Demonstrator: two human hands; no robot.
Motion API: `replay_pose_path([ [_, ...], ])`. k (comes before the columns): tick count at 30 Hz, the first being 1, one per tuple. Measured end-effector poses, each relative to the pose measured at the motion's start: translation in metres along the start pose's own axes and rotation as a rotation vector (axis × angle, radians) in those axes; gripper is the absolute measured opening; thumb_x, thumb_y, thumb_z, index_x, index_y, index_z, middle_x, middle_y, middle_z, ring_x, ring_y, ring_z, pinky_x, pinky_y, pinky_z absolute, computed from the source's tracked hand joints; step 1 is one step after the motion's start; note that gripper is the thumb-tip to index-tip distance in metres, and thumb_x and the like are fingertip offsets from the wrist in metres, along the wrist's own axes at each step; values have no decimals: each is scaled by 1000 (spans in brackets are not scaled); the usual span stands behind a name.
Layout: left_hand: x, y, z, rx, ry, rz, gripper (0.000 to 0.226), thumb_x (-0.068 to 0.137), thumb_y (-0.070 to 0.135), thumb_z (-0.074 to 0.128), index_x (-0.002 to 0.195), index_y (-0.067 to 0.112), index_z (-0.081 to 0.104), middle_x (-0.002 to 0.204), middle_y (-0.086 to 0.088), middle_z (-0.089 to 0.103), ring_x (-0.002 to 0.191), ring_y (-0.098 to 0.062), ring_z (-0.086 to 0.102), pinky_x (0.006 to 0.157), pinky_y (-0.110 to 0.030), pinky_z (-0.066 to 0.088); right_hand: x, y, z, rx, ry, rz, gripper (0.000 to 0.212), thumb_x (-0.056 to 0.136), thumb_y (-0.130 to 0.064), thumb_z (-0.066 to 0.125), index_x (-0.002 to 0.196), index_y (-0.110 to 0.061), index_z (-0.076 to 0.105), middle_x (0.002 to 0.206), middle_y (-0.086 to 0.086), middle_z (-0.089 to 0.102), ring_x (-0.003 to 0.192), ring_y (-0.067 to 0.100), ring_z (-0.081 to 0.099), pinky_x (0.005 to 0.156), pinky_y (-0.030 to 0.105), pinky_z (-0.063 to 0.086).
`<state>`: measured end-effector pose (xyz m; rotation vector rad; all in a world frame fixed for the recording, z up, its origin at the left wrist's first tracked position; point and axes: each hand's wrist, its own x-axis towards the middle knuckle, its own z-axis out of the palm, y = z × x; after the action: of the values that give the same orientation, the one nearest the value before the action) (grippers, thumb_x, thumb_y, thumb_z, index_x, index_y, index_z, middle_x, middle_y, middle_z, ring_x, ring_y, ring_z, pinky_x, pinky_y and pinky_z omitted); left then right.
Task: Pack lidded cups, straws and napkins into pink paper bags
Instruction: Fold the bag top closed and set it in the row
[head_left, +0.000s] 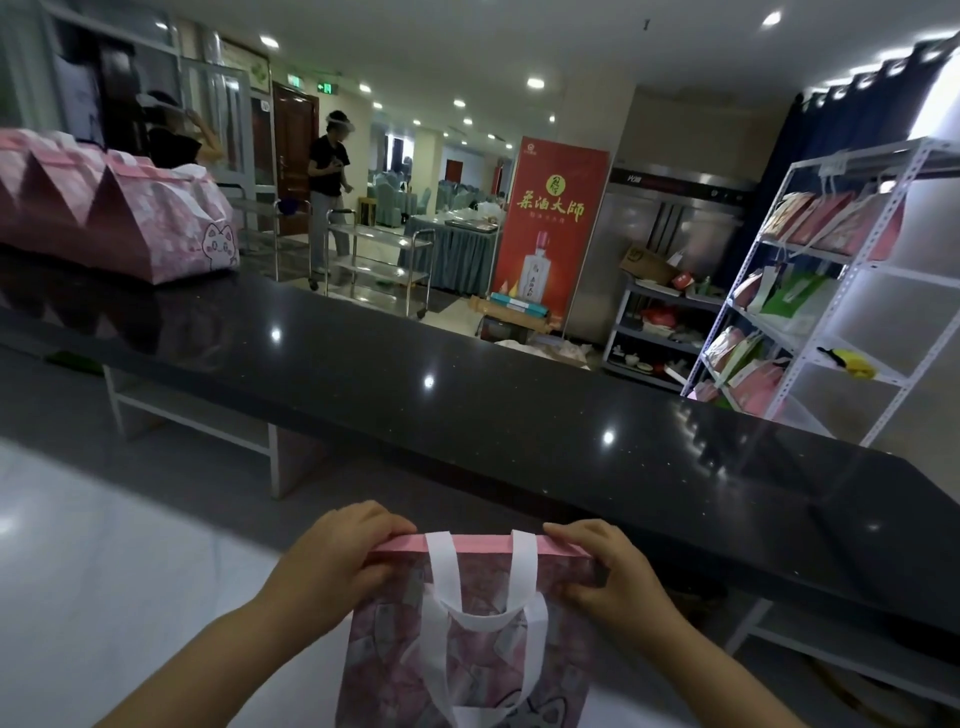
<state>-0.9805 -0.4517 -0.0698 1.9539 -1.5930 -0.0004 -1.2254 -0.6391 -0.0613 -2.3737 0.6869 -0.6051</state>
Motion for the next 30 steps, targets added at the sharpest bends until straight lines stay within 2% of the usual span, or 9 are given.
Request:
replay_pose_path([
  [3,-1,-5,-2,132,51,140,39,67,27,82,103,27,68,93,15,66,81,-3,61,79,-7,39,-3,3,1,-107,26,-77,67,75,-7,74,119,-50,48,113,-22,47,111,-7,40,90,10,39],
  [6,1,-9,-2,263,78,269,52,53,31,89,101,23,70,90,10,71,74,-9,68,68,-20,52,-9,6,4,-231,62,-146,64,76,-15,76,127,-41,50,114,-20,49,109,-6,41,87,8,37],
  [9,1,-15,2,329,26,312,62,48,37,89,105,23,70,92,10,72,75,-8,69,66,-21,54,-16,11,8,-358,112,-296,54,76,-23,76,126,-28,58,109,-8,59,100,5,51,79,16,47],
  [13,-1,-23,6,374,-5,329,68,46,40,89,109,24,68,97,9,71,79,-10,69,68,-23,55,-22,17,12,-510,127,-436,44,86,-39,57,125,-20,59,106,2,65,91,15,59,68,26,55],
  [15,-1,-24,7,402,-4,331,63,52,49,83,109,26,67,97,11,71,80,-8,69,68,-22,54,-25,16,11,-527,126,-430,43,90,-44,51,125,-21,59,106,1,65,90,15,60,67,26,56],
  [20,-8,-18,5,372,29,244,48,91,60,28,105,33,64,98,17,68,82,-4,66,72,-16,50,-25,-2,13,-388,156,-305,45,95,-51,38,107,-22,70,93,-13,61,81,4,57,61,17,52],
  [23,-6,-14,7,216,2,143,30,89,49,47,107,32,63,104,14,66,93,-6,61,86,-11,33,-19,-4,12,-257,144,-174,16,88,-31,61,98,-23,71,87,-25,53,83,2,53,67,16,45],
  [25,-4,-18,10,184,9,127,23,90,44,50,106,32,63,106,16,63,95,-1,53,82,-2,25,-15,-4,10,-238,95,-135,12,82,-22,70,95,-22,72,84,-21,55,85,1,51,70,16,43],
  [30,2,-18,7,227,-2,151,13,86,33,61,90,23,68,89,6,69,78,-7,57,69,-5,30,-6,-5,3,-282,2,-104,3,80,-26,71,82,-23,71,76,-19,53,79,1,48,66,15,42],
])
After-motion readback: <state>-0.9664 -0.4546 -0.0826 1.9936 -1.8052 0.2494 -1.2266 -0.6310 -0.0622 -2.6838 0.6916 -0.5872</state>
